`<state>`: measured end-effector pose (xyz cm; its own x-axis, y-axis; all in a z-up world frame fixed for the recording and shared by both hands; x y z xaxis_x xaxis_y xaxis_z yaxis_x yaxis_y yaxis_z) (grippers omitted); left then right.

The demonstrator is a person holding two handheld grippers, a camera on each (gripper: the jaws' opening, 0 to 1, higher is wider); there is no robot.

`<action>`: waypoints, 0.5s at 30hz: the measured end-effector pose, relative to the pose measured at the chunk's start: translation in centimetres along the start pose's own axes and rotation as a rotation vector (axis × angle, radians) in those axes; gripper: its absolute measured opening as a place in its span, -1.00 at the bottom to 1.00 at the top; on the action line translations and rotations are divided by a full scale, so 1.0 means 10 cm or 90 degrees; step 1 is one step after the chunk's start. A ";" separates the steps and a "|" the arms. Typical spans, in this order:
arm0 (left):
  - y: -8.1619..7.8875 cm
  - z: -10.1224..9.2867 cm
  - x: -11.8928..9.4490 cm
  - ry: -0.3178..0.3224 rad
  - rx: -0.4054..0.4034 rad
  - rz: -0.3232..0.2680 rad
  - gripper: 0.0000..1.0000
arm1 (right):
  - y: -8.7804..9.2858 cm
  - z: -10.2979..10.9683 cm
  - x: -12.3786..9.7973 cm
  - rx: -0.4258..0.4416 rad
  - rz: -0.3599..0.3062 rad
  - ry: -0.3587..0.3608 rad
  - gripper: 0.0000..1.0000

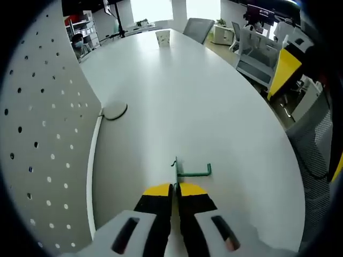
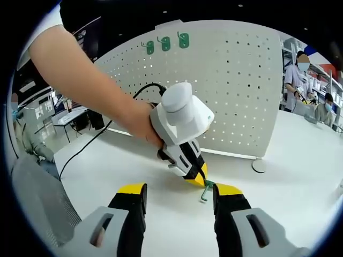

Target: Insert the hook assembly into the mounting plate slot until the hook locks in place.

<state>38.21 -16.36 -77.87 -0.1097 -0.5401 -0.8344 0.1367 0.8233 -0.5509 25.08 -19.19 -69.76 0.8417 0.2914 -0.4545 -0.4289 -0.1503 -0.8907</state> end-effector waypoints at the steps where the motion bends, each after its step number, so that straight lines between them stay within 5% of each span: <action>1: 0.00 -0.01 -0.01 -0.001 0.000 -0.001 -0.92 | 0.00 0.00 0.00 0.000 0.001 0.000 -0.04; 15: 0.02 -0.02 -0.02 -0.011 0.001 -0.016 -0.94 | 0.00 -0.01 0.00 0.005 -0.002 0.001 -0.03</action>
<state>38.04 -16.04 -77.84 -0.0961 -0.5642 -0.8201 0.1359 0.8087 -0.5723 25.12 -19.24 -69.73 0.8438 0.2898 -0.4517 -0.4289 -0.1417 -0.8922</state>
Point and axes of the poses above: the point that each gripper's makers call its tool centre point, and the gripper's own axes: x roughly forward along the fingers, z roughly to its left, y roughly out of its underside, the point moved 6 cm from there along -x, roughly backward along the fingers, and after that the axes turned 5 degrees about y, right-handed, at the moved point
